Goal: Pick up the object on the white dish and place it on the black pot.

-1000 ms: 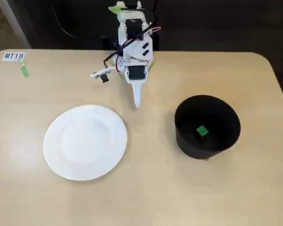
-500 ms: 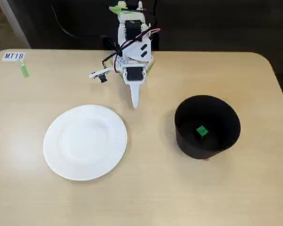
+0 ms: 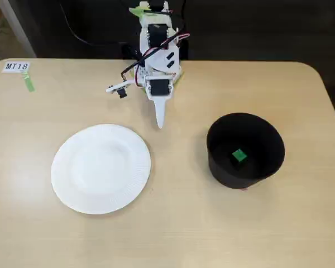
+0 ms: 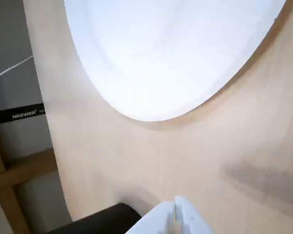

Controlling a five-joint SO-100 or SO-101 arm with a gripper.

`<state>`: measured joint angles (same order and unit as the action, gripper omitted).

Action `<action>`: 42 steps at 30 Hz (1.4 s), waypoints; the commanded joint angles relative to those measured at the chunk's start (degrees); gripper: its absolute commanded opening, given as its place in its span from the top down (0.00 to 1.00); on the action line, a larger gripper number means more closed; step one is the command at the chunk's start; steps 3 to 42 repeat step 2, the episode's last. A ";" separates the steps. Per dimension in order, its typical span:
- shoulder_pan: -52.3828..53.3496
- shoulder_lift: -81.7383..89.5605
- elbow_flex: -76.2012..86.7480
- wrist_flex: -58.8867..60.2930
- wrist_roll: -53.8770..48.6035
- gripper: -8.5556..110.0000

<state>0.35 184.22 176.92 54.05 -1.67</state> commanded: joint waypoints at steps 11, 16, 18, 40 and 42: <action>0.44 6.59 1.05 -0.79 0.44 0.93; 0.44 6.59 1.05 -0.79 0.44 0.93; 0.44 6.59 1.05 -0.79 0.44 0.93; 0.44 6.59 1.05 -0.79 0.44 0.93; 0.44 6.59 1.05 -0.79 0.44 0.93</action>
